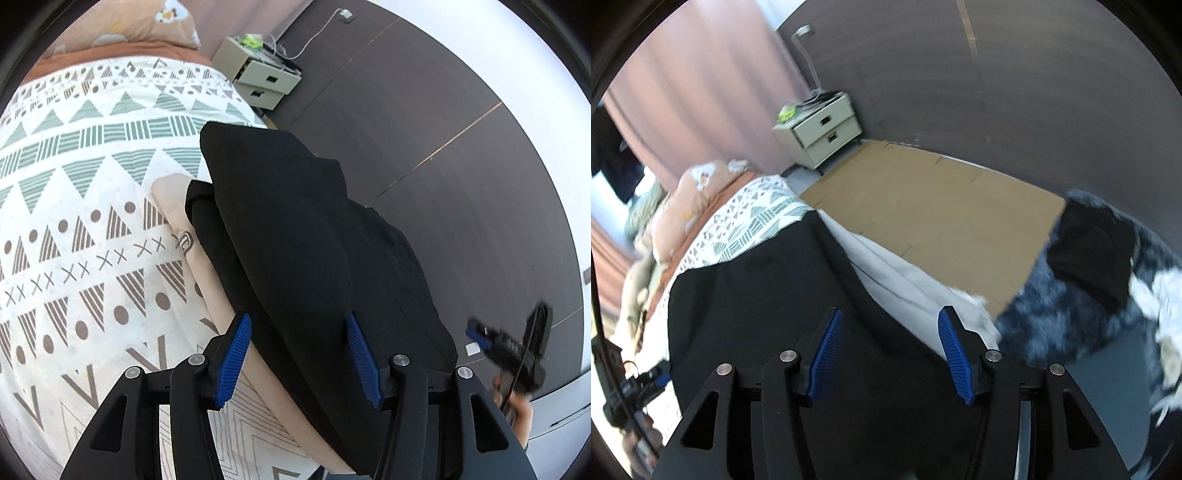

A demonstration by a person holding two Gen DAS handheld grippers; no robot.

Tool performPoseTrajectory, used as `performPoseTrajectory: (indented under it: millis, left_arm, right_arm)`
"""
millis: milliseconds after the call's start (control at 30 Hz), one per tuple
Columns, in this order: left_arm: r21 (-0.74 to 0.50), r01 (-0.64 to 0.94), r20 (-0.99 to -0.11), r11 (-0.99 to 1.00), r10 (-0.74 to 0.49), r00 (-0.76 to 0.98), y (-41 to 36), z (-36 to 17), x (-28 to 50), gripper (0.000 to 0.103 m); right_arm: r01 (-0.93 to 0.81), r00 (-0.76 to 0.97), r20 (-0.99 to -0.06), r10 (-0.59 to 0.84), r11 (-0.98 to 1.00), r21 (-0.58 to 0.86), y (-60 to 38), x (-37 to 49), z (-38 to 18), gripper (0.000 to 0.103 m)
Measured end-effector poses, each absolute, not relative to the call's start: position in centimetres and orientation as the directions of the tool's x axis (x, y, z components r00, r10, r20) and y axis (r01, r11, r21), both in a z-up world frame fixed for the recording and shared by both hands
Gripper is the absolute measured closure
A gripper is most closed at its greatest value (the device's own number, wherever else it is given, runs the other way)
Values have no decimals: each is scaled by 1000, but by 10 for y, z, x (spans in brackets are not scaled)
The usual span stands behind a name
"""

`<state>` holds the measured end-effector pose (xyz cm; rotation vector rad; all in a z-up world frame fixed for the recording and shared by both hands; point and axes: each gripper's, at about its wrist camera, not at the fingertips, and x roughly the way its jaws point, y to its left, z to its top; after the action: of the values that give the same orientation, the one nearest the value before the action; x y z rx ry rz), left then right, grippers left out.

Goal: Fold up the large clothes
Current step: 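Lower the folded shirt onto the clothes stack and open both grippers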

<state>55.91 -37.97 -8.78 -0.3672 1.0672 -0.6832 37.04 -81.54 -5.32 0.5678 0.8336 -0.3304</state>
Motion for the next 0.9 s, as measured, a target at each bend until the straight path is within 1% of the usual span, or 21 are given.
performPoseTrajectory:
  millis: [33,100,133,267,367,400,433,467,500,600,767,900]
  left_arm:
    - [-579,336,-675,743,-668,314,-380,-86,555,48]
    - [-575,340,-671,744,-666,325,-377,-84,553,48]
    - [-578,342,-668,741,-670,324,-376,-85,552,48]
    - [-593,389,-662,705,-702,263,-385,-86,545,48]
    - [-575,418,-670,703,-698,252,-396,-88,540,48]
    - [-575,419,-669,703,-699,253,-397,-88,540,48]
    - [-578,420,-665,699,-702,254,-399,-88,540,50]
    - [-579,422,-664,698,-704,253,-401,-88,541,52]
    - [-577,422,-666,699,-702,253,-403,-87,542,52]
    - [-580,427,-662,694,-707,249,-408,-83,545,54]
    - [-567,422,-666,707,-696,271,-424,-82,554,54]
    - [-526,421,-688,739,-661,300,-438,-78,560,53]
  right_arm:
    - [500,638,-768,-52,786,362,-818,361,-60,48]
    - [522,643,-765,-38,752,401,-820,344,-74,39]
    - [529,650,-760,-24,731,430,-821,335,-83,38]
    - [493,702,-703,117,632,598,-815,316,-117,38]
    - [461,726,-672,147,621,634,-805,318,-128,38]
    - [462,728,-671,140,623,631,-803,321,-128,47]
    - [453,737,-663,132,630,630,-802,326,-126,58]
    - [454,740,-662,123,635,625,-802,329,-124,87]
    - [458,740,-663,112,638,619,-803,331,-123,93]
    - [461,748,-658,86,645,609,-808,340,-121,97]
    - [490,756,-654,37,630,603,-819,346,-119,98]
    - [521,745,-667,-3,627,579,-822,350,-123,98]
